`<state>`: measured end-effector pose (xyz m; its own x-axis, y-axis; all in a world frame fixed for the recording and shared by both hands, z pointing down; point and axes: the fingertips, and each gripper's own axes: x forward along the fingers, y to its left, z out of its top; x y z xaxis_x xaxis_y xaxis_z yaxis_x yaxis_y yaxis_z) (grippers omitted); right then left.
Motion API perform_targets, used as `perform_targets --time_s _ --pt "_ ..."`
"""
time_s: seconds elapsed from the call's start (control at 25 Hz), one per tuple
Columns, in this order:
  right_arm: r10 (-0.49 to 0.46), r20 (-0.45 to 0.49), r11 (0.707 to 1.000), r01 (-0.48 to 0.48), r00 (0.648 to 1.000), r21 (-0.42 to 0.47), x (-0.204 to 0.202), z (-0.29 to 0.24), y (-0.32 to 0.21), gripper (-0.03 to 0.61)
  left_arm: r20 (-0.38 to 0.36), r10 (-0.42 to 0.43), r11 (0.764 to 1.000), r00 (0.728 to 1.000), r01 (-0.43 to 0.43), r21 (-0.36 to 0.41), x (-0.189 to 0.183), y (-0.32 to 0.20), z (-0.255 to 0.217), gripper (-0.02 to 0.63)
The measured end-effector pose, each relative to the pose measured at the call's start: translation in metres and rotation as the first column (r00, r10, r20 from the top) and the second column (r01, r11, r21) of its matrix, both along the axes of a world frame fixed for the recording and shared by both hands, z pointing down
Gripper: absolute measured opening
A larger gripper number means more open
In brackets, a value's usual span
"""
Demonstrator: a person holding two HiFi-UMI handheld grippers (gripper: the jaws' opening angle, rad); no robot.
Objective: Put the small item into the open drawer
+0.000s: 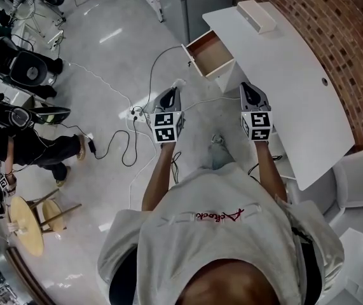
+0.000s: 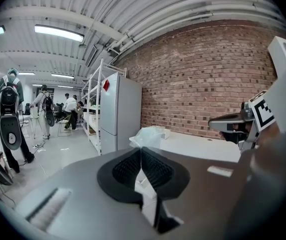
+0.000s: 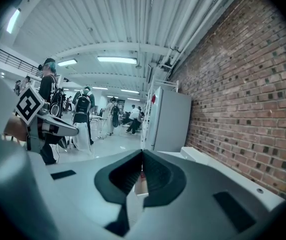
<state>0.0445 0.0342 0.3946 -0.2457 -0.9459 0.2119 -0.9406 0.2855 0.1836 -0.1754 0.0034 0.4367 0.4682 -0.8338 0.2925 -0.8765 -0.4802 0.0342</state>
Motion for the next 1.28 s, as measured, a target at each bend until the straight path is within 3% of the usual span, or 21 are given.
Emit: perform_targets --time_s 0.52,1.28 --pt "-0.054 0.029 0.999 0.054 0.998 -0.001 0.017 0.011 -0.103 0.012 0.041 -0.026 1.0 0.999 0.027 -0.01 0.023 -0.094 0.005 0.012" --pt "-0.118 0.079 0.992 0.121 0.99 -0.037 0.093 0.014 -0.329 0.012 0.084 -0.04 0.997 0.996 0.045 -0.059 0.122 -0.305 0.003 0.012"
